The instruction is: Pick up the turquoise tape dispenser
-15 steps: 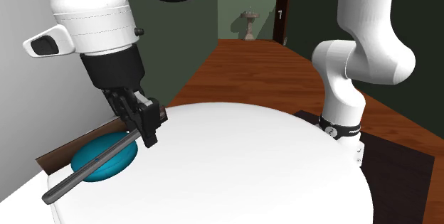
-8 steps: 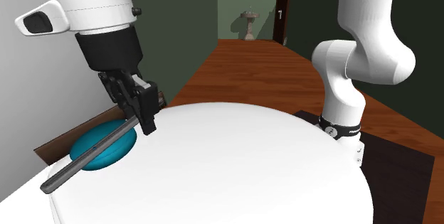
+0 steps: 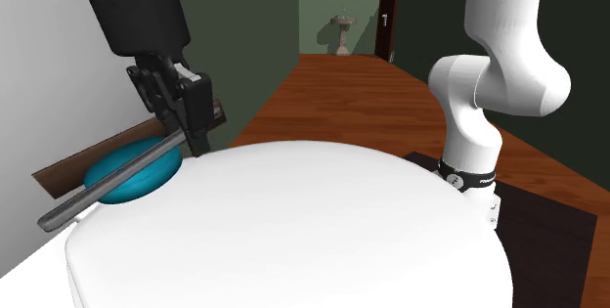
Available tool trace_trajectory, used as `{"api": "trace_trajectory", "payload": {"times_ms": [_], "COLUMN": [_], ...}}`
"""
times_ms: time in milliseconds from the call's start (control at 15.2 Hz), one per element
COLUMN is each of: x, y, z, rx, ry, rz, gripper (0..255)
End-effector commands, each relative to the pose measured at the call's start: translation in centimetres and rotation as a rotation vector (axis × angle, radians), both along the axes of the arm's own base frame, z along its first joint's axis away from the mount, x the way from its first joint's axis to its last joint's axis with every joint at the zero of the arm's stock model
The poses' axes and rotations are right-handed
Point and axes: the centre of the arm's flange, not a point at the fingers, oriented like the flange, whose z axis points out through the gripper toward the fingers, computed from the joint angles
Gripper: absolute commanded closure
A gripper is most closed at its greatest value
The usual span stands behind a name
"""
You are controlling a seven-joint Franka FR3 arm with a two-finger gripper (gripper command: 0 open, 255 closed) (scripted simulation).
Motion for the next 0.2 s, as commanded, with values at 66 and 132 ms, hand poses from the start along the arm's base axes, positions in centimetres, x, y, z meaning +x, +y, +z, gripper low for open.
{"api": "trace_trajectory", "payload": {"times_ms": [66,132], "x": [0.06,0.06], "y": [0.02,0.02], "z": [1.29,1.29], "rx": [0.000,0.000], "ry": [0.000,0.000], "rz": [0.000,0.000], "gripper": [255,255]}}
